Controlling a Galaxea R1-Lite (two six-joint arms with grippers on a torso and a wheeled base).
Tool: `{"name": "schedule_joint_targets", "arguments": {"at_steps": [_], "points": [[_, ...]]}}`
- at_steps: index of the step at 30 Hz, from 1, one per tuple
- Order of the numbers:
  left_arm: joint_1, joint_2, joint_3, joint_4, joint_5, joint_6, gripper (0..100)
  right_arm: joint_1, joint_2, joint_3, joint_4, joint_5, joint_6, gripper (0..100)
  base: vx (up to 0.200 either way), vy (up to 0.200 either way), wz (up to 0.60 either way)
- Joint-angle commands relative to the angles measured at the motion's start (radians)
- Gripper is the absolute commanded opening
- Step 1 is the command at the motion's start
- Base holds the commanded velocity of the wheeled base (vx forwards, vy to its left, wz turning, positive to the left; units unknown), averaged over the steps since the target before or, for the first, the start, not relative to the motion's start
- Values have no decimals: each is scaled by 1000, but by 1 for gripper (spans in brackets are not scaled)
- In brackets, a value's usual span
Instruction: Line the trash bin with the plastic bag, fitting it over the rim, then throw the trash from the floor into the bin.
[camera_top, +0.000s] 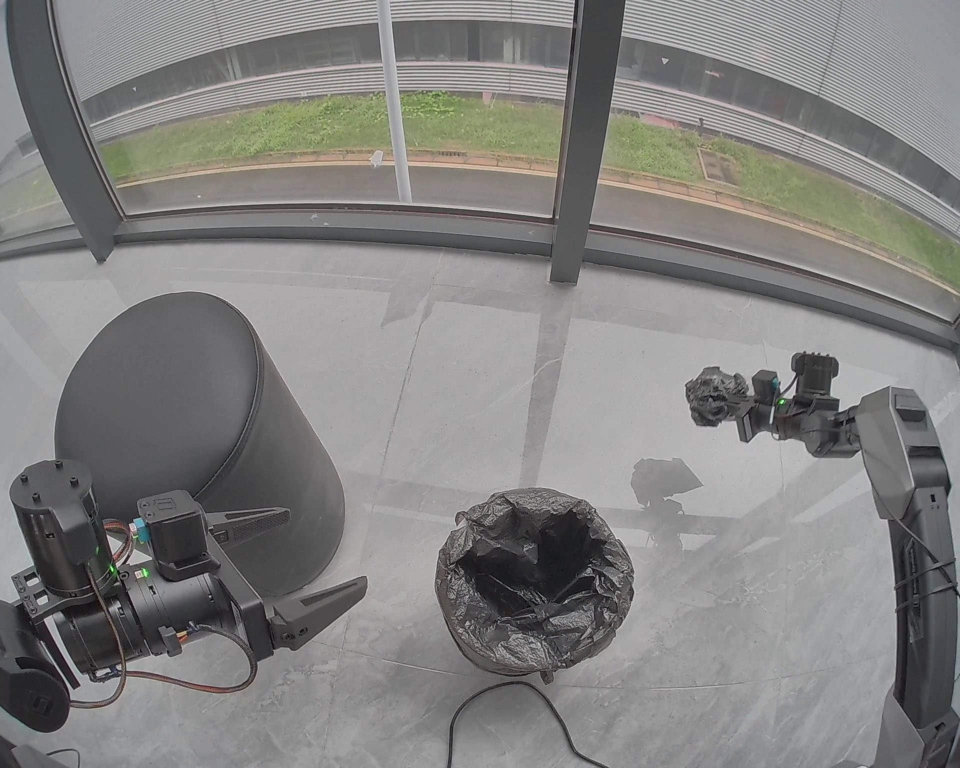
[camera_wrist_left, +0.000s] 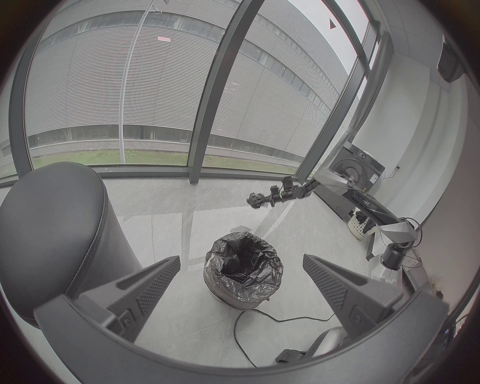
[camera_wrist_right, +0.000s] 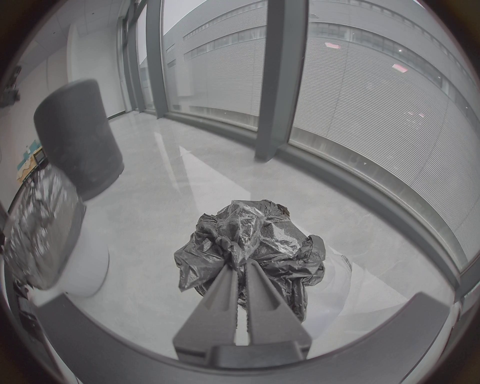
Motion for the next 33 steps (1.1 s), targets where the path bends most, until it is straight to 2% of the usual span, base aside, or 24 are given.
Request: {"name": "schedule_joint_targets", "arguments": {"at_steps": [1,6,9,11,15,18,22,27,28,29,33], "points": [[-2,4,-8,0,1,0,100,-15,-261,0,112,6,86,0,0,0,0],[-2,13,-13,0,-1,0,100,115,-435,0,319,6,201,0,0,0,0],[-5,27,-22,0,-1,0,100,238,-525,0,527,6,292,0,0,0,0],[-5,41,-37,0,-1,0,100,321,-562,0,716,-3,336,0,0,0,0],[-5,89,-92,0,-1,0,100,411,-585,0,1020,-7,335,0,0,0,0],[-7,136,-168,0,-1,0,100,445,-585,0,1181,-20,262,0,0,0,0],[-7,182,-238,0,1,0,100,456,-587,0,1282,-47,172,0,0,0,0],[-7,231,-300,0,2,0,100,583,-580,0,1298,-119,201,0,0,0,0],[-7,231,-300,0,2,0,100,583,-580,0,1298,-119,201,0,0,0,0],[-7,248,-318,0,2,0,100,629,-568,0,1304,-133,212,0,0,0,0],[-16,270,-343,-3,2,0,100,689,-507,0,1339,-173,223,0,0,0,0]]}}
